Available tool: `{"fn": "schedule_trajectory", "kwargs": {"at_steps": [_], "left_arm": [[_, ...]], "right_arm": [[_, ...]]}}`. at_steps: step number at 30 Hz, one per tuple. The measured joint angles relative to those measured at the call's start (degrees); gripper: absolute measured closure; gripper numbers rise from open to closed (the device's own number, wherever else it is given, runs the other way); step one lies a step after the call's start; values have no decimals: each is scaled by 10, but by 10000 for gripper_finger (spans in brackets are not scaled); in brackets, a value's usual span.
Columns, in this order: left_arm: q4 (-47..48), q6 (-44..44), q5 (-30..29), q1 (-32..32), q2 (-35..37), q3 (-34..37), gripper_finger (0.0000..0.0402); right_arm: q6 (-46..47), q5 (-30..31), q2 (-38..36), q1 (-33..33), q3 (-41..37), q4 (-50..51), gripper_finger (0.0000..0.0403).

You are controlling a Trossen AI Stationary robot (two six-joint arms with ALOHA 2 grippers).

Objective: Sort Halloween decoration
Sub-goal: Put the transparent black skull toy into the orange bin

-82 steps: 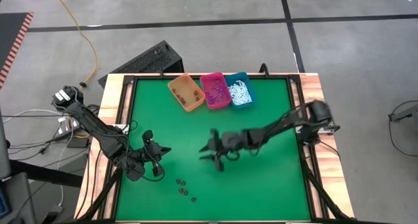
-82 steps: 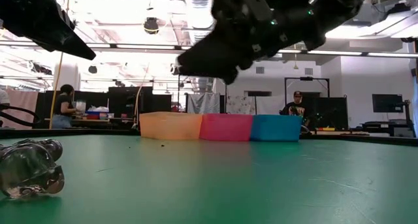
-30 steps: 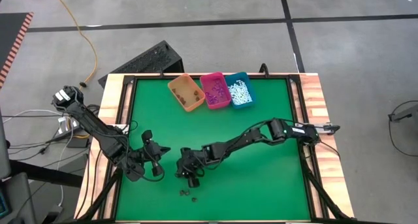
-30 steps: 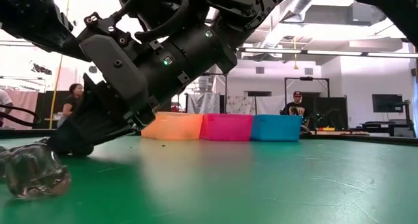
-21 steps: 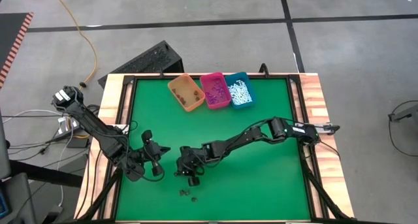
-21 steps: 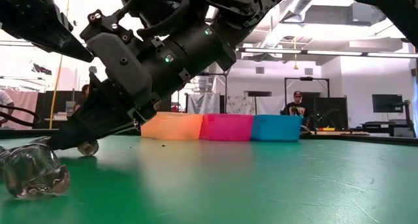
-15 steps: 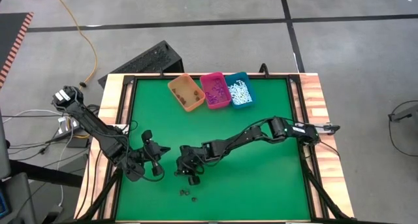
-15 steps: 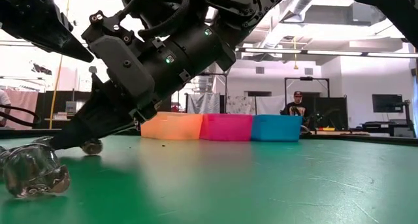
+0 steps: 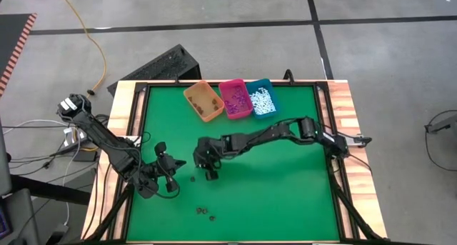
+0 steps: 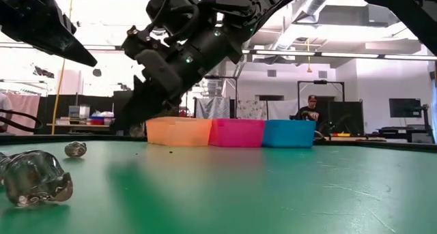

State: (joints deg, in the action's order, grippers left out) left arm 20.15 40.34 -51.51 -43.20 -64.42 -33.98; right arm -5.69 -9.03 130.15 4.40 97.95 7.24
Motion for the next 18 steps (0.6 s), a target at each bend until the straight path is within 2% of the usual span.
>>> {"fn": "schedule_trajectory", "kwargs": {"at_steps": [9,18], "left_arm": [[5,0,-1,0,0,0,401],[6,0,-19,0,0,0,401]], "right_arm": [[-64,-1,-63,-68,1,25,334],[-74,16,-110,-190,2,32,334]]}}
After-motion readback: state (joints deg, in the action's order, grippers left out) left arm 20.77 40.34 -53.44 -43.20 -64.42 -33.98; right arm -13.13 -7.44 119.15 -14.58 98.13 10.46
